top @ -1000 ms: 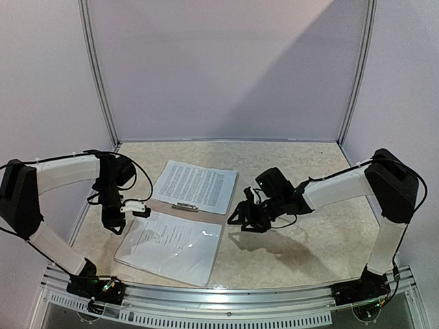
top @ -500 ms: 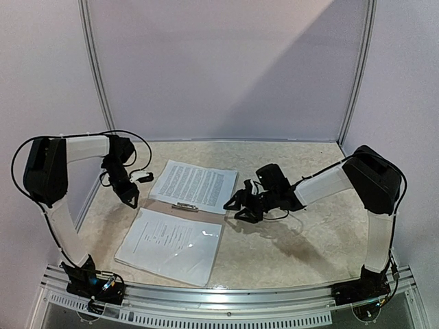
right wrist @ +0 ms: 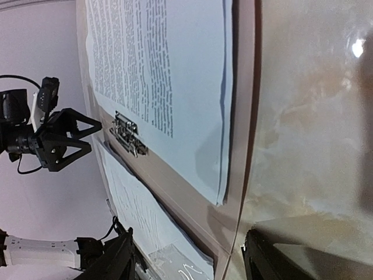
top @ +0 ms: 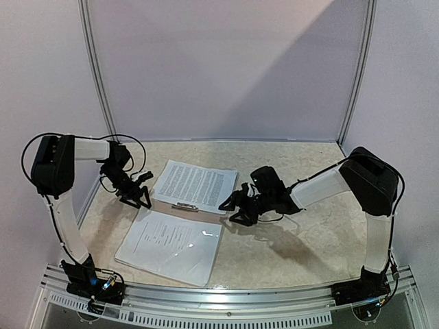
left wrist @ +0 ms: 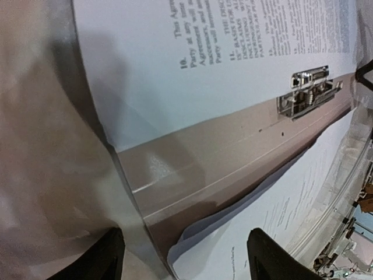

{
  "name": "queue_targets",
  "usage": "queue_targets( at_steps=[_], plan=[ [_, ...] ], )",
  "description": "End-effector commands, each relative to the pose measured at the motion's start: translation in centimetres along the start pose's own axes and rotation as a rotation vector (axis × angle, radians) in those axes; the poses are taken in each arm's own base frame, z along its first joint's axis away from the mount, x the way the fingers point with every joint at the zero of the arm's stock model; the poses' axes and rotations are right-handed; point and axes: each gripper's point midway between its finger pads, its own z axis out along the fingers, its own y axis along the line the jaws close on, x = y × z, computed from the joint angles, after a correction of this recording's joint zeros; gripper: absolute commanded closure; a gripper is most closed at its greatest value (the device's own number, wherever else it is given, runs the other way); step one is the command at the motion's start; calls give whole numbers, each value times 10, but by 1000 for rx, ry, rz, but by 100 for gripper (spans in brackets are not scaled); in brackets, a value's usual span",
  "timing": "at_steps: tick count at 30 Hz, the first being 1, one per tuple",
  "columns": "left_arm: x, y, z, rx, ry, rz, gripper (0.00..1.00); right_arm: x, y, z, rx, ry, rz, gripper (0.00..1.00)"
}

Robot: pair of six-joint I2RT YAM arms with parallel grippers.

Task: Put the files into the folder
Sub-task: Pick up the folder with files from the center of the board.

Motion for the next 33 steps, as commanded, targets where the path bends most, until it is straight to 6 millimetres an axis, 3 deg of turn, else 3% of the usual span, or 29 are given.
queue_targets(
  at_steps=[1,4,13,21,24,28,33],
  plan=[
    [-20,15,-5,-2,-87,-51,26,-24,-38,-2,180,-88,9,36],
    [-26,16,-1,12,-101,-65,27,-30,-31,4,185,-74,-21,36],
    [-44,18,7,58,-112,-74,28,-58,-42,18,185,-114,21,36],
    [-48,14,22,110,-71,-70,28,-56,-36,34,113,-76,43,36],
    [-51,12,23,122,-72,-63,28,-57,-20,32,51,-81,36,36],
    [-53,10,23,144,-71,-60,30,-55,19,34,-96,-46,-11,37],
    [-54,9,24,153,-73,-61,30,-43,43,45,-152,4,-45,39]
  ],
)
